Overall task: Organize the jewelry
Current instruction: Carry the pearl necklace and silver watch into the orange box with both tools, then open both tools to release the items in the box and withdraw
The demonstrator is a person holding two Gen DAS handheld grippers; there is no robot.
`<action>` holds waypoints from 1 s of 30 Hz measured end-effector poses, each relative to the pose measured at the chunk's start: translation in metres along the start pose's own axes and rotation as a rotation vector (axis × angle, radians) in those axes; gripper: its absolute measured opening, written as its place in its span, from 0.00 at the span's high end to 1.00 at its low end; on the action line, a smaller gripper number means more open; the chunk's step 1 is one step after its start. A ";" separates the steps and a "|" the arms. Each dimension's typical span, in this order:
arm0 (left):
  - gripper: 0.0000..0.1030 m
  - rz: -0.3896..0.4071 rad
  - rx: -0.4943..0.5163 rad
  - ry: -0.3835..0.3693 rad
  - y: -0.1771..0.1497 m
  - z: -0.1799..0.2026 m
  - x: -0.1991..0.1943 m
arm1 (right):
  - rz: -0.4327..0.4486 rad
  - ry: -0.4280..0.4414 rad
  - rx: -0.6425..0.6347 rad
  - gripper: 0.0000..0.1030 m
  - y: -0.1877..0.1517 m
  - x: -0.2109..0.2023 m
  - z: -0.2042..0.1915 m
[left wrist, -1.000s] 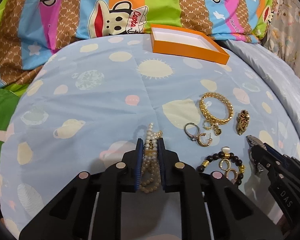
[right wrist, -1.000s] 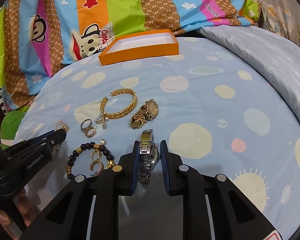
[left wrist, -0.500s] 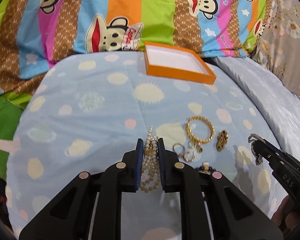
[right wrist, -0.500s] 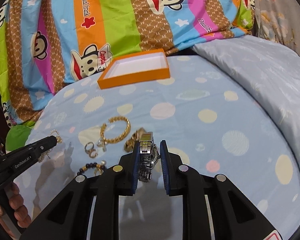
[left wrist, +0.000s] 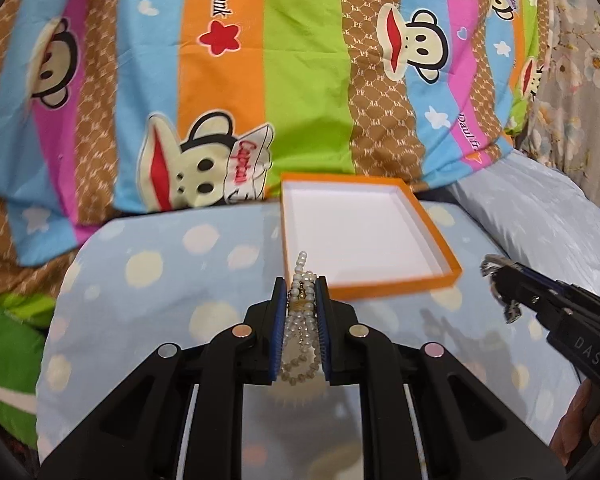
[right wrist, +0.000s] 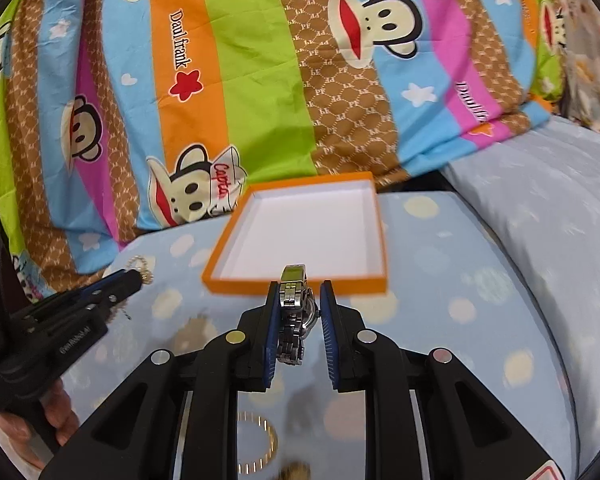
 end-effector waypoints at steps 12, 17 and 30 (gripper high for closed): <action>0.87 -0.066 -0.028 -0.037 0.039 -0.004 0.122 | -0.070 -0.023 -0.007 0.82 0.035 0.116 0.000; 0.87 -0.105 -0.032 -0.021 0.034 -0.008 0.153 | -0.100 -0.034 -0.022 0.81 0.031 0.142 0.001; 0.58 -0.098 0.035 0.051 0.011 -0.008 0.145 | -0.101 -0.079 -0.060 0.59 0.008 0.134 0.008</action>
Point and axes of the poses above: each gripper's, at about its wrist camera, not at the fingertips, and x roughly the way its jaws point, z to its right, y to its top, the point moved 3 cm from there along x, roughly the way its jaws point, and after that the axes turned 12 degrees about -y, right-handed, at the moved point
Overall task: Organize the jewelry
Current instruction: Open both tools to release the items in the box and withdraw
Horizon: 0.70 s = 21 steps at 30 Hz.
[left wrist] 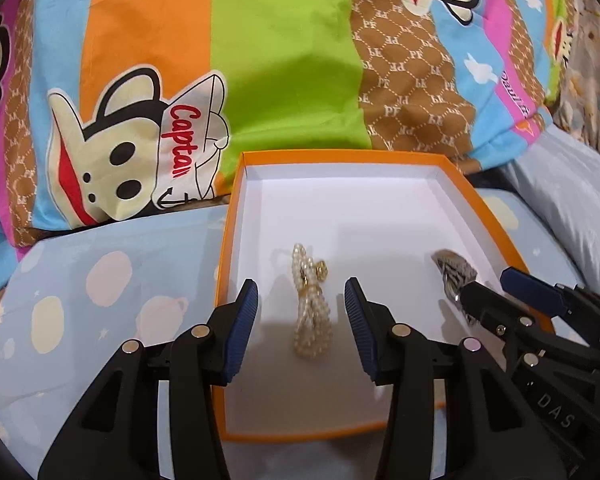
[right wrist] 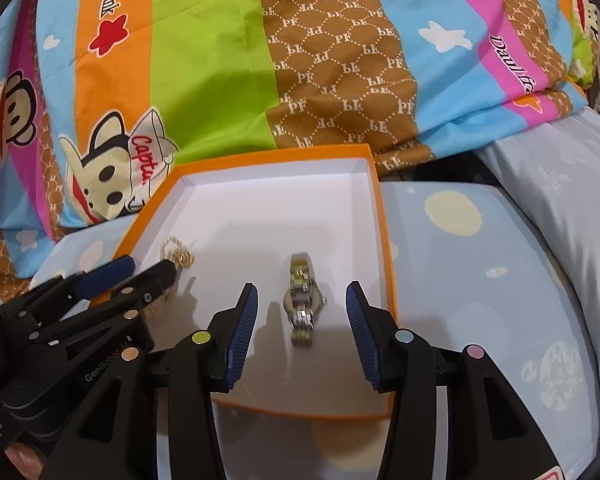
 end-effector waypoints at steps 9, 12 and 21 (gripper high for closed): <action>0.59 -0.053 0.046 -0.008 -0.034 0.008 -0.027 | -0.003 -0.019 -0.050 0.61 -0.037 -0.032 -0.004; 0.59 -0.063 0.055 -0.020 -0.048 0.009 -0.042 | -0.011 -0.002 -0.058 0.61 -0.053 -0.046 -0.006; 0.60 -0.066 0.048 -0.061 -0.092 0.016 -0.090 | -0.012 0.019 -0.063 0.61 -0.099 -0.092 -0.008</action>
Point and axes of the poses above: each gripper's, at about its wrist camera, not at the fingertips, and x roughly the way its jaws point, z to its right, y to its top, the point moved 3 cm from there along x, roughly the way its jaws point, and after that the axes turned 12 degrees about -y, right-handed, at the moved point
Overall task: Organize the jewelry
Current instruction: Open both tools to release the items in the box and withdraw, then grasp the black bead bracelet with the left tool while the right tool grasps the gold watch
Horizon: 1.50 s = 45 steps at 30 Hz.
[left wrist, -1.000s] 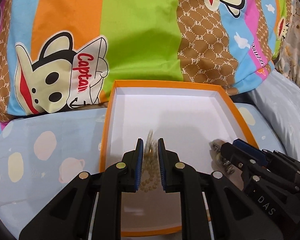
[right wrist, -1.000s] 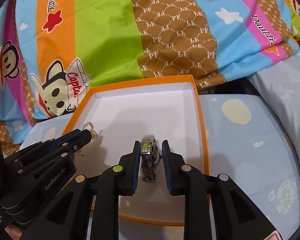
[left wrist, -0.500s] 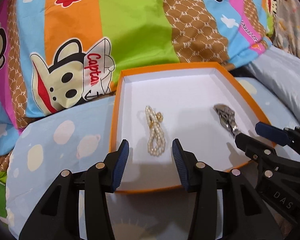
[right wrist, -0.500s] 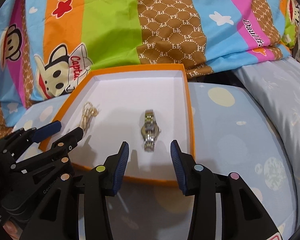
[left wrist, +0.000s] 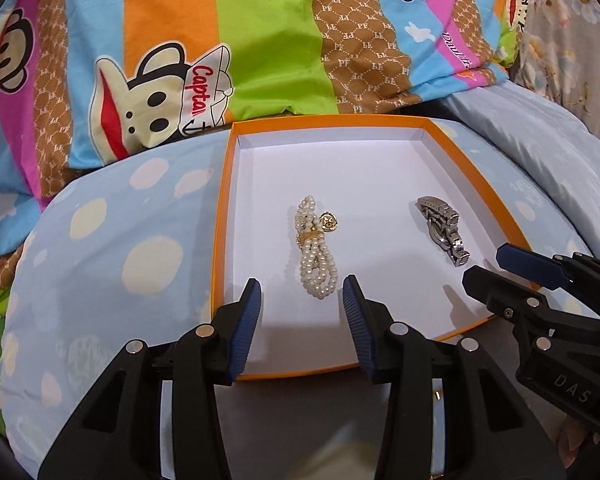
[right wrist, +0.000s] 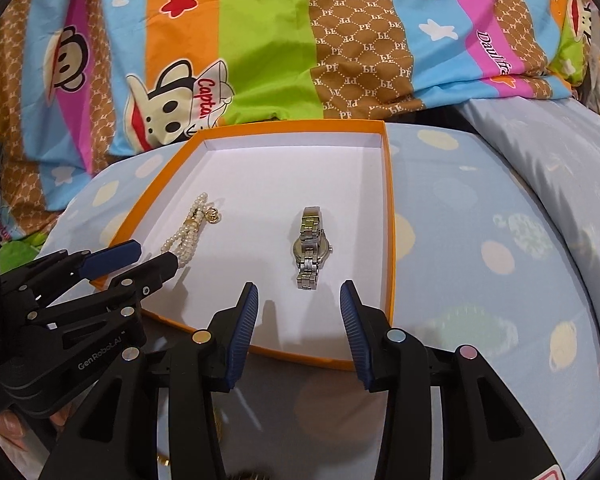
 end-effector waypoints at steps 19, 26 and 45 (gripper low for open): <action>0.45 0.077 -0.170 -0.001 -0.072 -0.016 -0.096 | 0.032 0.028 0.071 0.57 -0.080 -0.078 -0.004; 0.45 0.068 -0.203 -0.017 -0.100 -0.015 -0.104 | -0.024 0.011 0.079 0.57 -0.084 -0.059 -0.012; 0.42 -0.002 -0.149 -0.159 -0.128 0.034 -0.102 | -0.037 -0.001 0.138 0.84 -0.094 -0.062 0.010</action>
Point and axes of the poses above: each gripper's, at about its wrist camera, not at the fingertips, and x roughly the way its jaws point, z to its right, y to its top, the point moved 3 cm from there along x, roughly the way its jaws point, and after that the axes turned 12 degrees about -y, right-handed, at the moved point
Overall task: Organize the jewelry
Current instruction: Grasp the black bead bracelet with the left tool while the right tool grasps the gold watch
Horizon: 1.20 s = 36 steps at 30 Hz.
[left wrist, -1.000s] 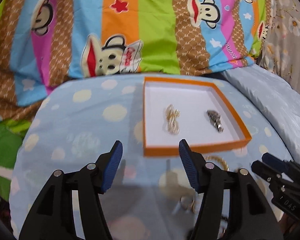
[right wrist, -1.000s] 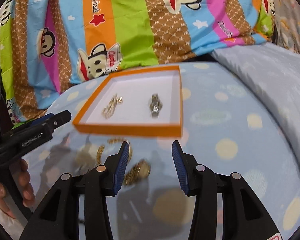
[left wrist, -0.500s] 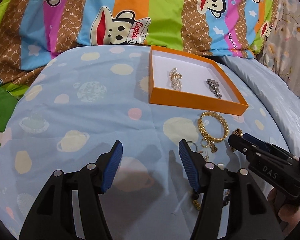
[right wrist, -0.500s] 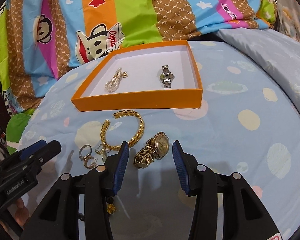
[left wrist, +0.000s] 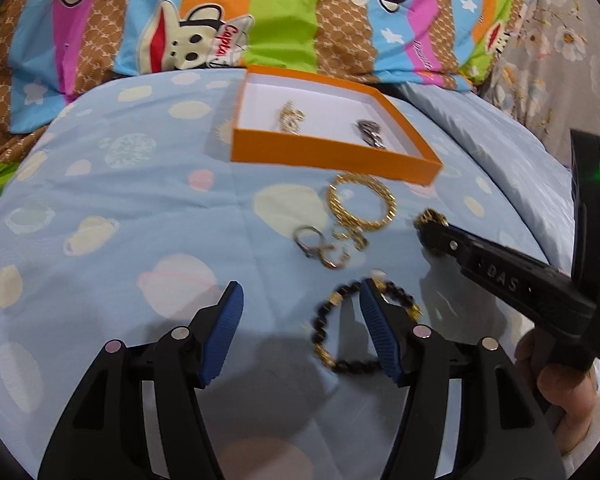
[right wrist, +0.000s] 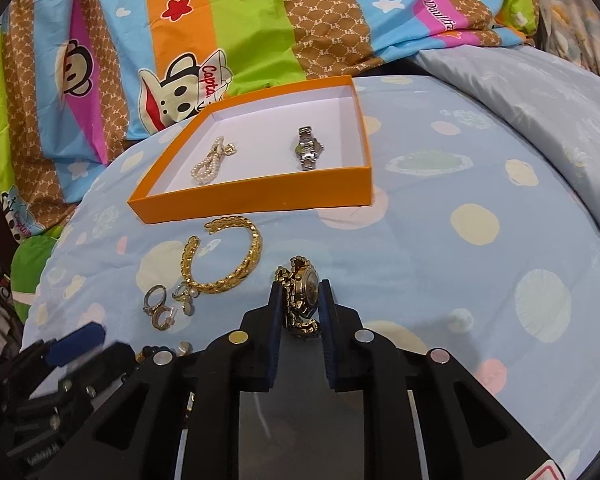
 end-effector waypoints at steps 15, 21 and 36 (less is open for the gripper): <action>0.58 -0.013 0.038 0.014 -0.005 0.010 0.005 | -0.001 0.034 0.039 0.84 -0.011 -0.007 0.012; 0.59 -0.009 0.050 0.002 -0.005 0.013 0.005 | 0.000 0.040 0.043 0.84 -0.011 -0.007 0.014; 0.93 -0.019 0.087 -0.063 -0.009 0.025 0.005 | 0.002 0.045 0.049 0.84 -0.011 -0.008 0.015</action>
Point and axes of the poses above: each gripper's, at about its wrist camera, not at the fingertips, and x roughly the way its jaws point, z to its right, y to its top, the point moved 3 cm from there along x, roughly the way its jaws point, and after that the axes turned 12 degrees about -y, right-handed, at the moved point
